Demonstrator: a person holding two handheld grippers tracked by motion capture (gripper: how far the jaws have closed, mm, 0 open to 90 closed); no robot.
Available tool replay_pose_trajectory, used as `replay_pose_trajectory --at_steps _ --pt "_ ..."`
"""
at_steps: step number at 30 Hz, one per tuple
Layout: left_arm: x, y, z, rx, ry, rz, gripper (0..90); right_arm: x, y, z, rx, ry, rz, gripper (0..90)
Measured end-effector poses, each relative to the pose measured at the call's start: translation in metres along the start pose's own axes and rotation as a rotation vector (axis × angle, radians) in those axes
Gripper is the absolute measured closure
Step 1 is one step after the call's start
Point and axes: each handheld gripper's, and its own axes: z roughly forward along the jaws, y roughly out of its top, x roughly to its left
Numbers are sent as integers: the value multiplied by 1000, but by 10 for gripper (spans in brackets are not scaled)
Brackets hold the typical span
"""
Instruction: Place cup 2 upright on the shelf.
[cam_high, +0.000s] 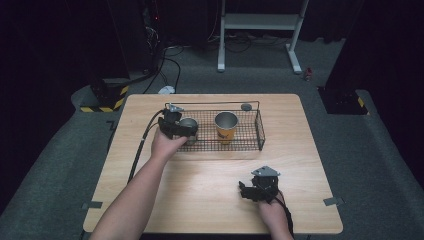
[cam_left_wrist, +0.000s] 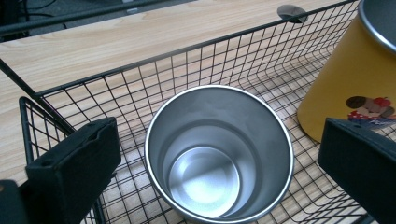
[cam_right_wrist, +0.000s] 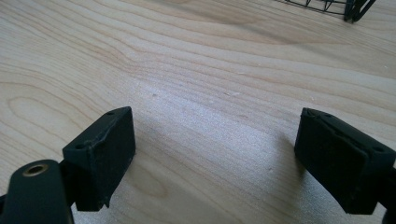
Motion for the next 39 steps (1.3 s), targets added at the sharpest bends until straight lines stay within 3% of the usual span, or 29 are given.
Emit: replay_pose_trajectory --at_steps 14,26,39 --pt "-6 3 -17 -30 -25 13 5 0 0 0 1 0 -1 126" --pt "0 -4 -30 -38 -33 0 6 0 0 0 0 -1 0 125" --pt "8 -33 -61 -67 -30 1 6 0 0 0 1 -2 -1 125"
